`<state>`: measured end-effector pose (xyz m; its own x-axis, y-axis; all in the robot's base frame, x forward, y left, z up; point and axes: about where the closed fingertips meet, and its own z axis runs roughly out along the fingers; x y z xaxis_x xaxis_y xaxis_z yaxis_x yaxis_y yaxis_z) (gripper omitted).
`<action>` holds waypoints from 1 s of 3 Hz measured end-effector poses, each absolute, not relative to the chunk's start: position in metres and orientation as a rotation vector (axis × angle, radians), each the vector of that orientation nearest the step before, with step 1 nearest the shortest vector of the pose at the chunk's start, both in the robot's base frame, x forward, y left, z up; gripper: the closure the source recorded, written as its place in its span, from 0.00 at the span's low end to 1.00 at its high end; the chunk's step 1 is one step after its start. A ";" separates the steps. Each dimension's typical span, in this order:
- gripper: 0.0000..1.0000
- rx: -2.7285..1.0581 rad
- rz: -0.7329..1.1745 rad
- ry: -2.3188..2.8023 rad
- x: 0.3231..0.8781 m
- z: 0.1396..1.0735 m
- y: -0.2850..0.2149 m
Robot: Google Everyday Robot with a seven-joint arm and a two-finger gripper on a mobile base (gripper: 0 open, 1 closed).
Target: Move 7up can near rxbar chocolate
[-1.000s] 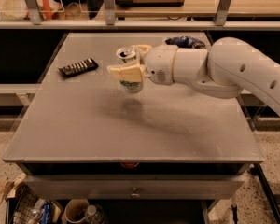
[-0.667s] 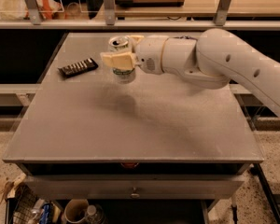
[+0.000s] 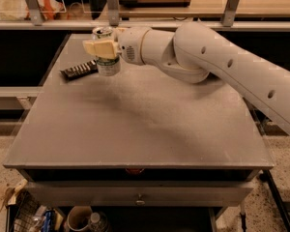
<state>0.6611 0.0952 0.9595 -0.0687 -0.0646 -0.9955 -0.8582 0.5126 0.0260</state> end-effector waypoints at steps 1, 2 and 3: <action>1.00 -0.810 0.820 1.510 0.674 0.952 0.125; 1.00 -0.796 0.832 1.509 0.688 0.931 0.144; 1.00 -0.794 0.840 1.503 0.699 0.912 0.153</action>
Offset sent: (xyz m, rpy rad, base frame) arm 0.0483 0.0670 -0.0620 0.0574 0.0297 -0.0134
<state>0.6990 0.1525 0.9117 -0.0882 -0.0179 -0.9959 -0.8580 0.5093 0.0668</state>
